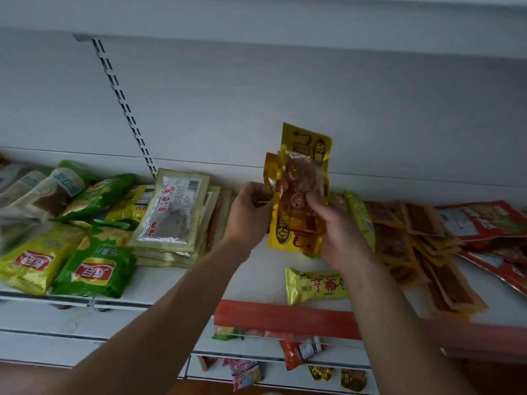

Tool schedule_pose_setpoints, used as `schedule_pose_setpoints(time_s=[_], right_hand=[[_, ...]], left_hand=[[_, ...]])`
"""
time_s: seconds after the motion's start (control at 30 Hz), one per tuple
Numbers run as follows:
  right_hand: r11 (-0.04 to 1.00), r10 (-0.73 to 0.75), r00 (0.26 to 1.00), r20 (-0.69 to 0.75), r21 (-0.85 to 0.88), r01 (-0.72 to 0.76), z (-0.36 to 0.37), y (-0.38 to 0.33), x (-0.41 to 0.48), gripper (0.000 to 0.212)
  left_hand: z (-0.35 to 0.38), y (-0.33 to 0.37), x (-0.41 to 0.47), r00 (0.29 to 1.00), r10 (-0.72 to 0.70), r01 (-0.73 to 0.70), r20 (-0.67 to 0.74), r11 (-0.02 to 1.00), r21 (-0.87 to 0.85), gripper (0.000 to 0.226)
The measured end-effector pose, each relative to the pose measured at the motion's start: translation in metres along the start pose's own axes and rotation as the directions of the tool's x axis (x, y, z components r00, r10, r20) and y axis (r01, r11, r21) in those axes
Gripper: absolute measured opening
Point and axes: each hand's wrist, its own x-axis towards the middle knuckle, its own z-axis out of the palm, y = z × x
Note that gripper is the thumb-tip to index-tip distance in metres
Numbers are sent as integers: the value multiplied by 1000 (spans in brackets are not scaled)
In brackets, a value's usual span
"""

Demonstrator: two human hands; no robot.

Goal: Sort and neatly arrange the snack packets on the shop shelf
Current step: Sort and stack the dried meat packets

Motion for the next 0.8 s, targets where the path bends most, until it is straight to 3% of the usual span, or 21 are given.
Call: schedule_pose_setpoints(time_s=[0.13,0.2,0.23,0.27,0.33,0.4,0.47,0.53,0.67,0.8], right_hand=[[997,-74,987,-146,-23,72,-7,0,2,27],[995,-102,968,-229,-26,98,-9,-2,3,25],[994,-105,959,-263,-21,103,-9,-3,4,27],[994,-106,951,-289,-14,106,-10,-4,4,28],[992,-111,938,-328,13,122,-12,-5,4,27],[990,-122,936,-329,28,139,-13,-5,3,28],[988,-129,944,-304,39,147,-13,-4,1,31],[987,-121,955,-269,71,145,-14,-3,0,34],[977,-74,961,-267,175,124,-17,-4,-2,42],[964,-67,963,-263,230,130,-23,-5,-5,49]], left_hand=[[-3,0,-4,992,-44,61,117,987,-145,9],[-4,-4,-3,993,-69,86,96,979,-185,12],[-6,-8,-1,999,-19,23,50,997,-77,12],[-9,-14,1,996,82,-84,25,985,148,17],[-18,-28,8,968,179,-251,178,772,584,53],[-21,-39,14,934,43,-306,355,607,734,84],[-21,-47,16,906,14,-359,423,554,751,94],[-20,-54,18,916,102,-382,389,525,760,83],[-24,-56,24,954,199,-292,224,441,849,48],[-30,-54,25,935,296,-312,195,426,849,32]])
